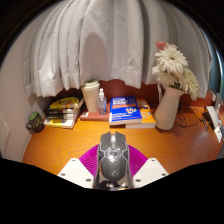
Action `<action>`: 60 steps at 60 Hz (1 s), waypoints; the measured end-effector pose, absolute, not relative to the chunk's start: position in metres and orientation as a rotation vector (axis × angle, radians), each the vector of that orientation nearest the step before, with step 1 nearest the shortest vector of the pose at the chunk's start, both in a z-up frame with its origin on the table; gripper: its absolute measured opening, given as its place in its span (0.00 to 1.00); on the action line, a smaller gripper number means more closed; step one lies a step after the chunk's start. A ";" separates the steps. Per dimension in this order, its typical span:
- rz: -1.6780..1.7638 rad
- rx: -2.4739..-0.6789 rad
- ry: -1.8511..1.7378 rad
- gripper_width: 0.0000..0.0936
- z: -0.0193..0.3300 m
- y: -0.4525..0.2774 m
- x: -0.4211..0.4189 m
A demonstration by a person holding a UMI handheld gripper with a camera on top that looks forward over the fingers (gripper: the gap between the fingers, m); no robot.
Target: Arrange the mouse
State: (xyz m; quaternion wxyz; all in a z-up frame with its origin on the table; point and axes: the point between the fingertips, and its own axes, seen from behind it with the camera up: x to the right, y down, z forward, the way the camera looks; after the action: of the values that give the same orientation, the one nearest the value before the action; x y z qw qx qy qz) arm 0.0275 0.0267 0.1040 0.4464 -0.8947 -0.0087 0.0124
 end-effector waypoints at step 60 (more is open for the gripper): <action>-0.016 -2.279 -0.005 0.88 0.097 -0.045 0.025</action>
State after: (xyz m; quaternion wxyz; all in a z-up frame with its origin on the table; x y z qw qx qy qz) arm 0.0246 -0.0448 0.0966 0.4182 -0.9083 -0.0021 -0.0065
